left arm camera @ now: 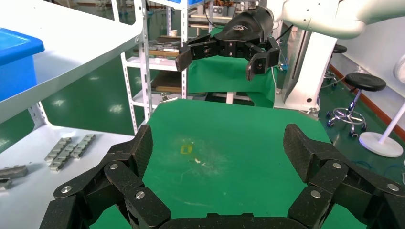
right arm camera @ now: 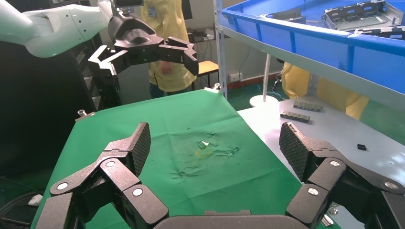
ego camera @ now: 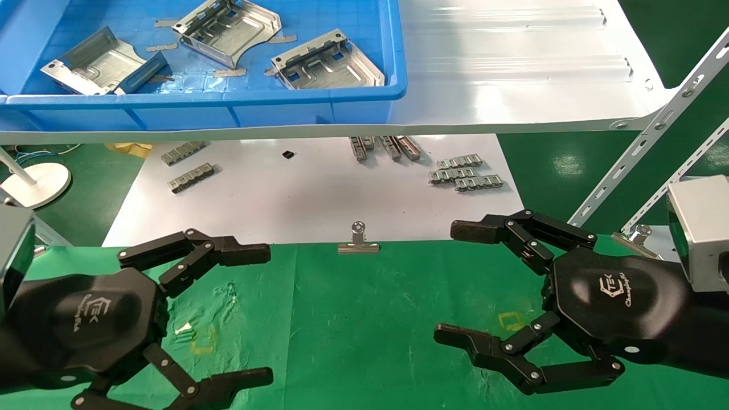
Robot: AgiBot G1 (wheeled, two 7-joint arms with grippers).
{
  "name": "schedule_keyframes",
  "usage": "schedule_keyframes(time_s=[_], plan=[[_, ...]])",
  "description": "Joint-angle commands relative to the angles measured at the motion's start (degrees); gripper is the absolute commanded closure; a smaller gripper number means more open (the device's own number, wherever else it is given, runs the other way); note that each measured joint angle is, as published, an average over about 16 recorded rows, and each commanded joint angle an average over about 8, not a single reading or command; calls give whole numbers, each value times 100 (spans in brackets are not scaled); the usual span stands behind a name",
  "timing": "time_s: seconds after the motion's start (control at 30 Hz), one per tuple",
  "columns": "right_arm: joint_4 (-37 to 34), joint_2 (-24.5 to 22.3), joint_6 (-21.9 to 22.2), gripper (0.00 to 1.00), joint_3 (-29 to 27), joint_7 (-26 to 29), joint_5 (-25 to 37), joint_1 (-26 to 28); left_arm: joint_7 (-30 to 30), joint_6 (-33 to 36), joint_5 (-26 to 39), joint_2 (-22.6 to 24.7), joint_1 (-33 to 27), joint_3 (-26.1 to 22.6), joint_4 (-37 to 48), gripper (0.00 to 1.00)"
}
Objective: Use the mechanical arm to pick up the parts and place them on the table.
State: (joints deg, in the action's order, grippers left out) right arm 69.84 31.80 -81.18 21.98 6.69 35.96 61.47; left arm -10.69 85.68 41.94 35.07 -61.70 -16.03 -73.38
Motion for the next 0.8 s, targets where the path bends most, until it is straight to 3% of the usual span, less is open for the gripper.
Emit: schedule_keyframes(time_s=[0.03,0.77,0.8], plan=[[0,0,0,0,0,0,0,0,0,0,0,0,0,0,0,0],[0,0,0,0,0,0,0,0,0,0,0,0,0,0,0,0],[0,0,0,7,0,0,0,0,0,0,0,0,0,0,0,0]])
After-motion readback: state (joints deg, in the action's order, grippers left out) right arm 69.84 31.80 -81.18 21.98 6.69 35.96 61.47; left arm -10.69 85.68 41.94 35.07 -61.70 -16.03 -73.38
